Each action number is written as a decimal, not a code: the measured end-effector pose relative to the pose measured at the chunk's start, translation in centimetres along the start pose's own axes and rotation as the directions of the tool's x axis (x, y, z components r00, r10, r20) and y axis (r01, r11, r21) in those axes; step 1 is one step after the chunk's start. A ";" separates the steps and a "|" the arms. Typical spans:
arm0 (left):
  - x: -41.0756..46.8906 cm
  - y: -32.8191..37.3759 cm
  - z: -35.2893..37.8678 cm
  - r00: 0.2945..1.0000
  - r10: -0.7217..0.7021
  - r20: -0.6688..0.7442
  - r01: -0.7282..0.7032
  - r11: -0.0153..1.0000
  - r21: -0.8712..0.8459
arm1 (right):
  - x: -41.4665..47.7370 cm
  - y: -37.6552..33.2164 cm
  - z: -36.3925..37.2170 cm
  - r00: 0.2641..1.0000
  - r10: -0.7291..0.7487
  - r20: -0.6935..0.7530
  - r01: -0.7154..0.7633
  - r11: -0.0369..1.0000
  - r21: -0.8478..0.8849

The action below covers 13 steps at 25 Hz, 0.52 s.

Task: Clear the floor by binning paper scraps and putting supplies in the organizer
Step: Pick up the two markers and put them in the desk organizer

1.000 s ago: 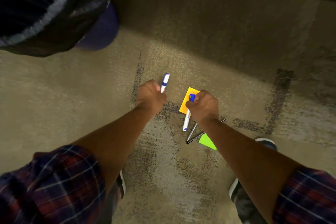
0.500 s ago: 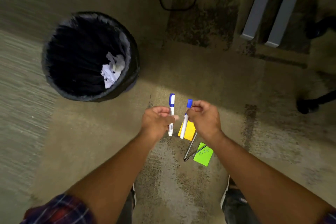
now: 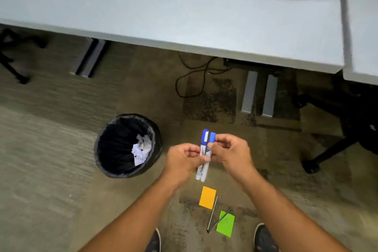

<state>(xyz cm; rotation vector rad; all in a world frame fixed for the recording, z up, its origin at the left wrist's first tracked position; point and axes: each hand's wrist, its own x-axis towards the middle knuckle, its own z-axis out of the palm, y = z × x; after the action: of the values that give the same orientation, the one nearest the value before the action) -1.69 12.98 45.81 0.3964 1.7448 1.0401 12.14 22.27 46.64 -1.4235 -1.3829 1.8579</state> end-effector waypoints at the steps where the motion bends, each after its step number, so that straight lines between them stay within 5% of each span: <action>1: -0.9 2.0 0.6 1.000 0.021 0.019 -0.022 1.000 0.013 | -0.6 -1.8 -1.0 1.000 -0.018 0.005 0.018 1.000 0.005; 13: -14.9 23.3 12.7 0.976 0.214 0.041 -0.217 0.950 0.225 | -9.7 -21.2 -16.3 0.988 -0.157 0.007 0.157 0.985 -0.072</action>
<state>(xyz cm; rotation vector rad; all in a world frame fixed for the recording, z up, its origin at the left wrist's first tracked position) 11.15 22.03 71.84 0.7532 1.8428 0.9865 25.62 30.83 70.21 -1.3062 -1.5308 1.7259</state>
